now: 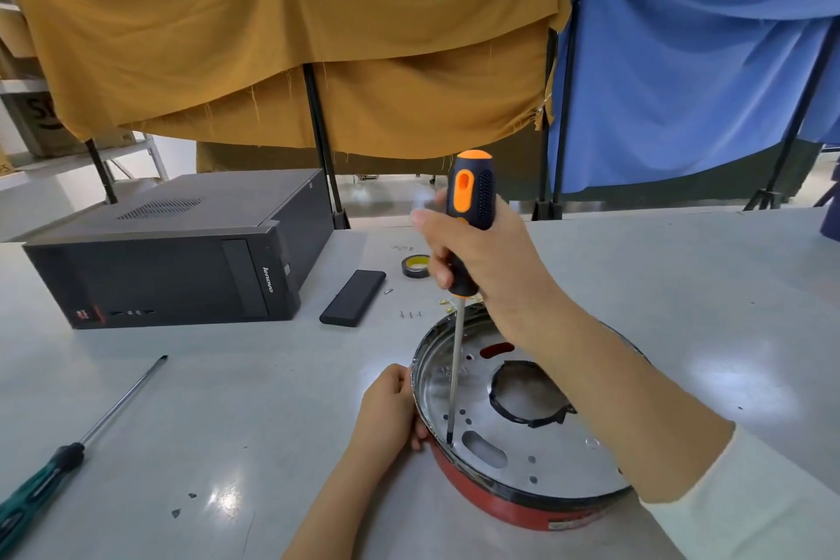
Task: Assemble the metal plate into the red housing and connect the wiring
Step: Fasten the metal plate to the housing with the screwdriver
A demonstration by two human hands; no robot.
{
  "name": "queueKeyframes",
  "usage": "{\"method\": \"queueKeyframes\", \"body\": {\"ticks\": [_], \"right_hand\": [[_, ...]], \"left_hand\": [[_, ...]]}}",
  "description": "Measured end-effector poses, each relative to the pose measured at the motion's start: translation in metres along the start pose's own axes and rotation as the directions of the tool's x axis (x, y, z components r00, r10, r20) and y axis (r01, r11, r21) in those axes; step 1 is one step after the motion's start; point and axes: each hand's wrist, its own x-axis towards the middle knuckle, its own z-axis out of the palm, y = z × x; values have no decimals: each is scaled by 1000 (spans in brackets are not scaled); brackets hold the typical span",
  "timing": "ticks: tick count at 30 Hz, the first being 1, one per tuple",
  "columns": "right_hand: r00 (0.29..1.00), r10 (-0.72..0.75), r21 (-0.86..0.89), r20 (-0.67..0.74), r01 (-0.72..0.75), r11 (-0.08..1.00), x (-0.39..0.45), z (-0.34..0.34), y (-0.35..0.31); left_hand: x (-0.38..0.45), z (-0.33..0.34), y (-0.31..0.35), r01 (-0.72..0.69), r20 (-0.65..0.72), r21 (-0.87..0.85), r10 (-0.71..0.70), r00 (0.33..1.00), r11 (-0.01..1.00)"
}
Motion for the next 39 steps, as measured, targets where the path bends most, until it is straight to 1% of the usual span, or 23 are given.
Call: {"method": "queueKeyframes", "body": {"ticks": [3,5,6,7,9,11,12,13,14,16,18,20,22,24,26,28,29,30,31,33,36,38,39], "right_hand": [[954,48,150,295,-96,984,7,-9,-8],[920,70,222,386,-166,961,7,-9,-10],[920,88,223,383,-184,957,8,-7,-10],[939,97,198,329,-169,966,7,-5,-8],[994,67,81,81,-74,994,6,5,0],[981,-31,-38,-192,24,999,2,15,6],[964,-73,-66,-257,58,996,2,16,8],[959,-95,-76,-266,78,994,1,14,9],[971,-95,-77,-219,80,994,2,12,7],[999,-39,-33,23,40,999,6,4,-2],[964,47,66,260,-67,996,13,-4,-9],[919,87,143,385,-153,978,15,-8,-14],[902,108,179,419,-199,963,13,-6,-16],[945,113,161,306,-169,972,10,0,-13],[998,47,53,31,-49,997,3,9,-6],[975,-68,-47,-213,60,997,-3,14,-3],[965,-97,-69,-244,83,994,-4,14,-3],[970,-97,-77,-223,81,994,-5,11,-5],[988,-66,-69,-136,57,996,-4,8,-9],[990,28,-3,138,-28,1000,1,1,-18],[891,71,93,449,-126,988,7,-7,-24],[844,62,173,532,-180,968,7,-5,-25],[850,67,193,522,-194,962,7,-4,-24]], "left_hand": [[2,-1,-1,2,21,-20,-2,1000,1000],[1,0,-1,0,21,-22,0,1000,1000],[1,0,-2,-2,17,-20,2,1000,1000],[1,1,-2,-6,11,-13,6,1000,1000],[0,1,-2,-19,-5,8,19,1000,1000],[0,2,-2,-24,-17,13,24,1000,1000],[-1,3,-1,-23,-19,12,24,1000,1000],[-1,2,-1,-24,-18,11,24,1000,1000],[-2,2,-1,-25,-14,11,25,1000,1000],[-2,0,0,-28,0,5,28,1000,1000],[-1,-2,0,-30,9,-16,30,1000,999],[-1,-2,0,-35,6,-21,36,999,999],[-1,-1,0,-34,-3,-18,34,999,999],[-2,0,0,-24,-10,-24,24,1000,999],[-2,1,1,-15,-13,-23,15,1000,1000],[-2,2,1,-12,-19,-19,12,1000,1000],[-3,1,1,-12,-21,-20,12,1000,1000],[-3,1,1,-14,-22,-20,13,1000,1000],[-3,1,1,-17,-22,-17,16,1000,1000],[-3,0,1,-20,-17,-17,20,1000,1000],[-3,0,1,-16,-18,-21,16,1000,1000],[-3,0,0,-18,-22,-11,18,1000,1000],[-3,1,0,-22,-23,-5,22,1000,1000]]}}
